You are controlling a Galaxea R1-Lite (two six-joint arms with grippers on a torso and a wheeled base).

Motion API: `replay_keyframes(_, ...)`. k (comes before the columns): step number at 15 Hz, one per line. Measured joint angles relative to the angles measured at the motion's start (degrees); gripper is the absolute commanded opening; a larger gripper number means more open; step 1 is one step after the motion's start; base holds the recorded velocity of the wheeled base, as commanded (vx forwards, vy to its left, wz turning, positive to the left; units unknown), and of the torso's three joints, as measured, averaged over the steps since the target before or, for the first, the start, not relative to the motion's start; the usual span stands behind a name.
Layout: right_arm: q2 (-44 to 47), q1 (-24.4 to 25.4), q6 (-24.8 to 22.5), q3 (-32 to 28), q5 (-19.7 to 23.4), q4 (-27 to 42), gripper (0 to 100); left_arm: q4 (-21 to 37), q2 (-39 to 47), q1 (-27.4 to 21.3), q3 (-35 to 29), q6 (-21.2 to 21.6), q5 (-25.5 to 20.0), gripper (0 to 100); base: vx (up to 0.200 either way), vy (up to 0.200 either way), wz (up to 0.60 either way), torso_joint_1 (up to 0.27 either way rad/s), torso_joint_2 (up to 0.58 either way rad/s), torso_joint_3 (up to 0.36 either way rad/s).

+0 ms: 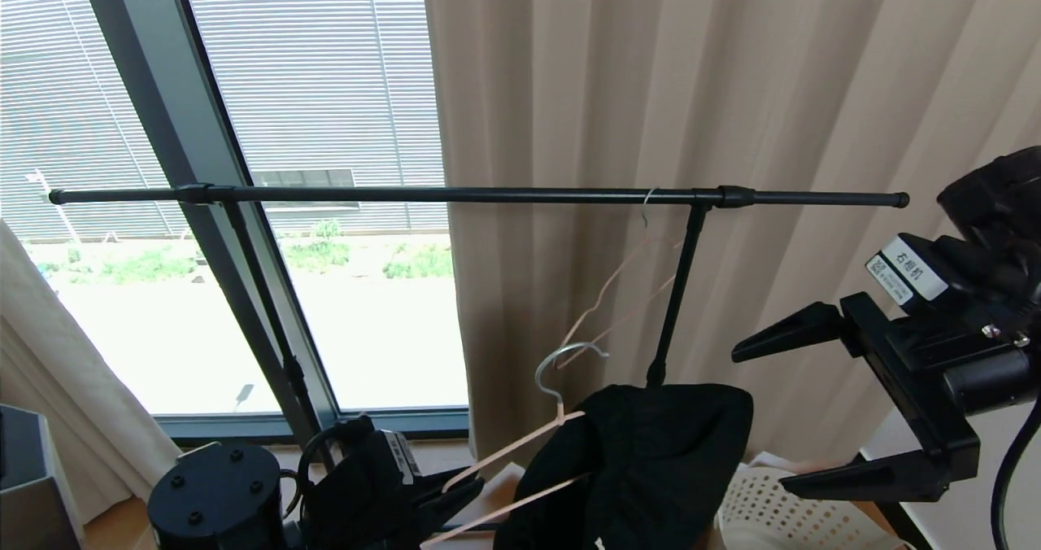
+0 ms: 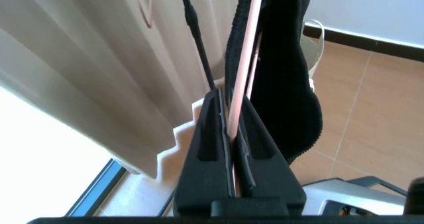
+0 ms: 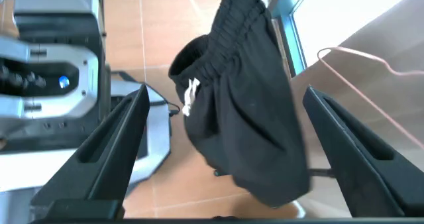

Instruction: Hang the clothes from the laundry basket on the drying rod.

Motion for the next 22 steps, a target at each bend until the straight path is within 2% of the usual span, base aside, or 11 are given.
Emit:
replay_keyframes(1,1.6,1.0,-2.5,-0.8,0.5,1.2,100,0.0,0.0,-0.5,0.8,0.4,-0.3,0,0.0,0.0,0.0,0.0,0.0,0.0)
replay_keyframes(3,4.8,2.3,-3.2,-1.8,1.1,0.1,100,0.0,0.0,-1.4,1.8,0.6,-0.3,0,0.0,0.0,0.0,0.0,0.0,0.0)
replay_keyframes(14,13.2,2.5,-2.7,-0.4,0.6,-2.2,100,0.0,0.0,-2.8,2.2,0.5,-0.3,0,0.0,0.0,0.0,0.0,0.0,0.0)
replay_keyframes(22,19.2,3.6,-0.9,0.4,-1.4,-8.6,100,0.0,-0.1,-2.9,2.1,0.2,-0.3,0,0.0,0.0,0.0,0.0,0.0,0.0)
